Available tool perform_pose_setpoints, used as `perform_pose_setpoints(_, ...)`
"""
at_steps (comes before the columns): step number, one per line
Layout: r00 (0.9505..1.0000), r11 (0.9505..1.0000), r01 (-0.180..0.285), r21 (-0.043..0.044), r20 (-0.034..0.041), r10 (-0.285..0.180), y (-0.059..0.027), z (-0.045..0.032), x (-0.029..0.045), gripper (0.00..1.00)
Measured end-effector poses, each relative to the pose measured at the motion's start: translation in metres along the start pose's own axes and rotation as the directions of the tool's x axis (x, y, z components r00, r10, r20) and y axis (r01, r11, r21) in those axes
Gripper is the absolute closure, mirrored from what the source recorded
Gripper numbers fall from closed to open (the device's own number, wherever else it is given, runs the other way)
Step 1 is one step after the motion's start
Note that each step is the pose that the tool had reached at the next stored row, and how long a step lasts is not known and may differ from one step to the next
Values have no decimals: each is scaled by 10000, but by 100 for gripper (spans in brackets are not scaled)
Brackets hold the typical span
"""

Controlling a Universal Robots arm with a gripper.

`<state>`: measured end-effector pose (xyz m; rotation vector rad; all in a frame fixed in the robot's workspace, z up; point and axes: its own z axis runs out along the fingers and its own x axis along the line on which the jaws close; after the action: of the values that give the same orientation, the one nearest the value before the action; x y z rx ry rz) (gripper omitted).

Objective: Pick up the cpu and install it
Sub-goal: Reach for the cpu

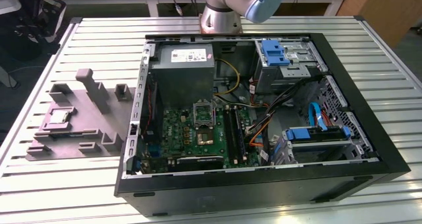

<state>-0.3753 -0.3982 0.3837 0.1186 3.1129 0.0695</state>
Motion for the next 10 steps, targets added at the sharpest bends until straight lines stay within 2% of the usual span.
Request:
perform_pose_setpoints(5, 10000, 10000, 1, 0, 0, -1, -10, 8, 169, 89)
perform_pose_setpoints(10, 10000, 10000, 0, 0, 0, 0, -25, 16, 380, 89)
